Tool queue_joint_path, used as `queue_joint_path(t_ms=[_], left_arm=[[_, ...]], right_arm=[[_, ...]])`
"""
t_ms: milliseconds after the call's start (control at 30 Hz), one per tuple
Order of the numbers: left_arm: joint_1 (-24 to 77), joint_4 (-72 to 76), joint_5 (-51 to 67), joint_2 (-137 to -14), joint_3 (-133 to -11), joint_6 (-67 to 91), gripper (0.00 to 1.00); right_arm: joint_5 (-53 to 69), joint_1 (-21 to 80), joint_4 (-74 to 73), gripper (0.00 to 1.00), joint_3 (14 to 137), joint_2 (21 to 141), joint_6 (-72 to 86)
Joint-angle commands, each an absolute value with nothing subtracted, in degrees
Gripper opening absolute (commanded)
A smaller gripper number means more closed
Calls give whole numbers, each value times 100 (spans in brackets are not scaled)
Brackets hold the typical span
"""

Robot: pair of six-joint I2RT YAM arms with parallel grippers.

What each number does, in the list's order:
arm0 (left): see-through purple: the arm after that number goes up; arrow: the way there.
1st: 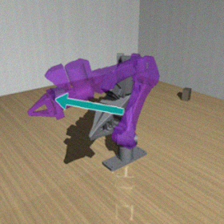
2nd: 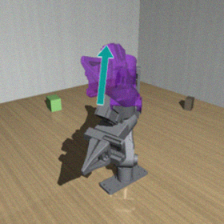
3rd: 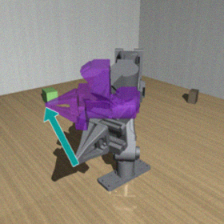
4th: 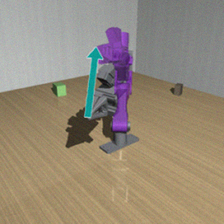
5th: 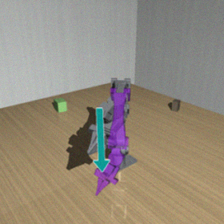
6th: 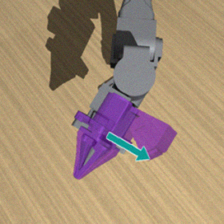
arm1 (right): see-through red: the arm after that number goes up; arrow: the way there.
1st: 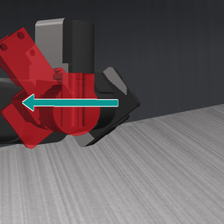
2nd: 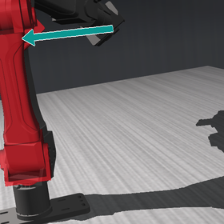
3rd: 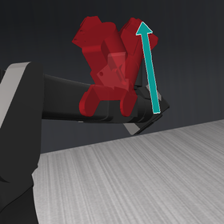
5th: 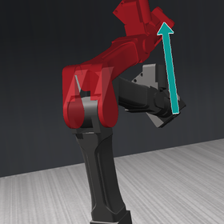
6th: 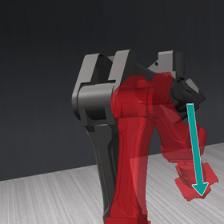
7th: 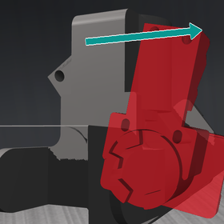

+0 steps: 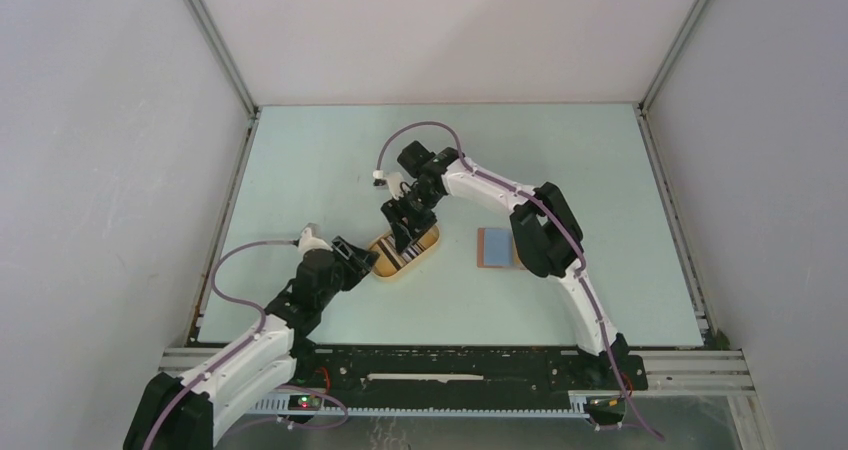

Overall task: Put the credit cards into the card holder
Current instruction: Pick up the credit card from the storage box.

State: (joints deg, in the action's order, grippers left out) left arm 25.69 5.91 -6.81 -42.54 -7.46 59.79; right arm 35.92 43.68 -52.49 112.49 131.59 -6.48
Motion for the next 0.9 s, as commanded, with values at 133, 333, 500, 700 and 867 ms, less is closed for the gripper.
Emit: queue_joint_path(t_ms=[133, 333, 500, 700, 867], left_arm=[[2522, 642, -600, -4134, -621, 6151, 51], [2522, 853, -396, -4629, -738, 6057, 48], [2522, 1113, -110, -5154, -841, 5991, 44], [2523, 1212, -44, -5348, -888, 5974, 40], [2522, 1249, -44, -5382, -909, 5951, 40]], right_arm=[[3360, 4338, -5256, 69, 11540, 13420, -527], [3618, 4317, -5281, 71, 11514, 13415, -553], [4498, 4311, -5282, 66, 11399, 13483, -519], [5244, 4236, -5155, 63, 11265, 13386, -389], [5503, 4178, -5009, 63, 11178, 13502, -146]])
